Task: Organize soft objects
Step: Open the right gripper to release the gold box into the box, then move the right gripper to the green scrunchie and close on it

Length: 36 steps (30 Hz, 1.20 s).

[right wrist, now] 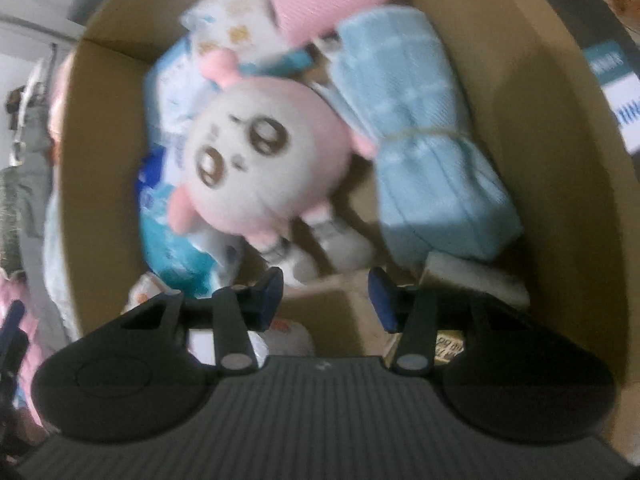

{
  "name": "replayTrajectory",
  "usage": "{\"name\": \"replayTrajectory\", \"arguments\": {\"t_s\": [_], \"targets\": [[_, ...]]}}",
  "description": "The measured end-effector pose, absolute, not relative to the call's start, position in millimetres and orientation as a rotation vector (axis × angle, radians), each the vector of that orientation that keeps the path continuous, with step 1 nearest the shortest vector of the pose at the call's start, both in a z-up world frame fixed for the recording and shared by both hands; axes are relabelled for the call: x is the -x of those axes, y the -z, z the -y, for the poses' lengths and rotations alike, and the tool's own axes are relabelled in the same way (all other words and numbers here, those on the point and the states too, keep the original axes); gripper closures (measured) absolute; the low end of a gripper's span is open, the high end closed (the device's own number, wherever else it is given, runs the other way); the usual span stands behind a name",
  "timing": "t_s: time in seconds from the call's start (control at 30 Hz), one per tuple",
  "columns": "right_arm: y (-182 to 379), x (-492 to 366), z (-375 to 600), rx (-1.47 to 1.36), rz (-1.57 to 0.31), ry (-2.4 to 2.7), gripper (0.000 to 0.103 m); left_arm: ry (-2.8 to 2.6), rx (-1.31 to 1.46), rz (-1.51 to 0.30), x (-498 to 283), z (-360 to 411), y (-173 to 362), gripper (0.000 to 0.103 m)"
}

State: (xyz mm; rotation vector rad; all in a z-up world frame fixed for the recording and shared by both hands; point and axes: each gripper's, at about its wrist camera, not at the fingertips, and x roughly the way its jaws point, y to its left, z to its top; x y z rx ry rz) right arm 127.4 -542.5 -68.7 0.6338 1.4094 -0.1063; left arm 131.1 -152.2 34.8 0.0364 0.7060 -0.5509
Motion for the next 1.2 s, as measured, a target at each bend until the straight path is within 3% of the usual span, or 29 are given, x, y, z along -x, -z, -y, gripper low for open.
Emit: {"name": "replayTrajectory", "arguments": {"t_s": [0.27, 0.37, 0.47, 0.63, 0.97, 1.2], "targets": [[35.7, -118.1, 540.8, -0.659, -1.337, 0.116, 0.051, 0.513, -0.026, -0.688, -135.1, 126.6, -30.6, 0.035], [3.1, -127.6, 525.3, -0.624, -1.242, 0.069, 0.043, 0.46, -0.021, -0.681, -133.6, 107.8, -27.9, 0.032], [-27.9, -141.2, 498.9, -0.616, -1.137, -0.038, 0.036, 0.387, -0.017, -0.692, -133.6, 84.2, -23.3, 0.031], [-48.8, -186.9, 415.2, -0.579, -1.091, -0.298, 0.035, 0.205, -0.089, -0.674, -135.7, 46.4, -11.3, 0.028], [-12.1, -309.7, 210.5, -0.445, -1.303, -0.586, 0.035, -0.018, -0.114, -0.689, -178.5, -0.8, 24.4, 0.028], [49.6, -373.0, 142.0, -0.36, -1.418, -0.532, 0.04, 0.009, -0.109, -0.741, -220.5, -0.2, 59.3, 0.029]]}}
